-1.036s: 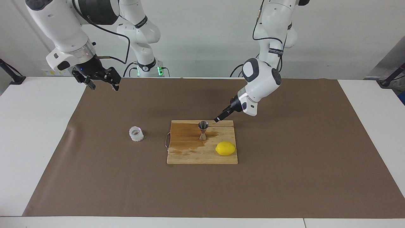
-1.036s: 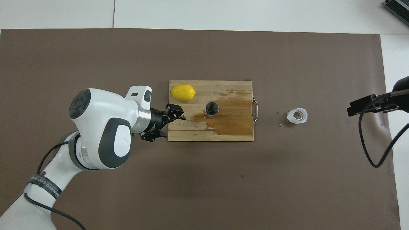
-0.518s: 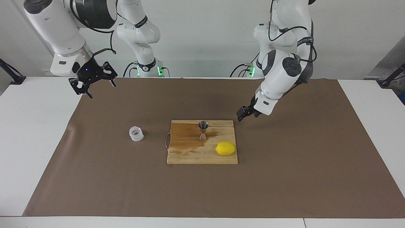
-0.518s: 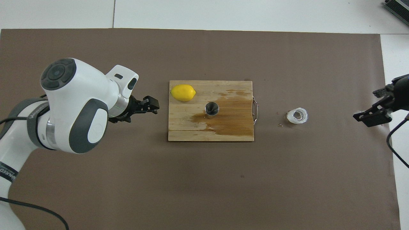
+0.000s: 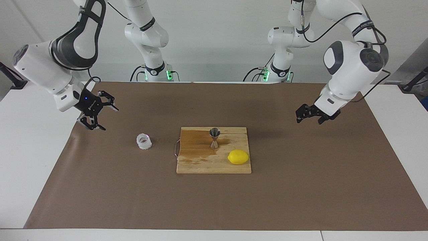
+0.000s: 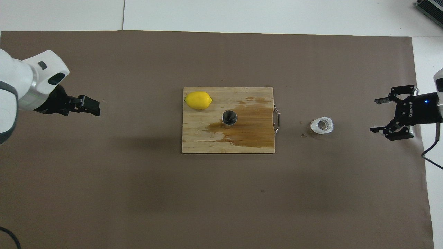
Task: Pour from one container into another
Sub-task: 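Retract the left gripper while the right gripper reaches the white cup, then close the right gripper around the small white cup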
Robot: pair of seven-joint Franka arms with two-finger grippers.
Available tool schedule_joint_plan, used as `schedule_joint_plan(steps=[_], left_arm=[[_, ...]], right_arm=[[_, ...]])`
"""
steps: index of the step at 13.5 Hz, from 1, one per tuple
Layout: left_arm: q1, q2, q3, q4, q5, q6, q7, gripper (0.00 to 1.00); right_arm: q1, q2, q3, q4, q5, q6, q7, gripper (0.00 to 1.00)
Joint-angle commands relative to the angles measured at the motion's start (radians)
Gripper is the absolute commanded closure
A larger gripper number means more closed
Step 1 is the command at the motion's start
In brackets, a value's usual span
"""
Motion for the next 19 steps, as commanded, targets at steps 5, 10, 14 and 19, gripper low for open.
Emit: schedule_joint_plan(steps=[5,10,14,19], left_arm=[[0.019,-0.101,-0.011,0.112,0.135,-0.108,0.027,0.00],[0.013,-0.153,-0.018,0.111,0.123,-0.203,-0.006,0.00],[0.008,-0.132,-0.018,0.132,0.110,-0.220,-0.011,0.00],[0.004,-0.024,-0.021,0.278,0.101,-0.303,-0.017,0.00]], right_arm=[[-0.023,0.208,0.012,-0.058,0.303,0.032,-0.414,0.00],[-0.014,0.267,0.015,-0.073,0.414,0.015,-0.607,0.00],[-0.003,0.276,0.015,-0.111,0.425,0.021,-0.623,0.00],[0.026,0.276,0.015,-0.129,0.428,0.046,-0.626,0.00]])
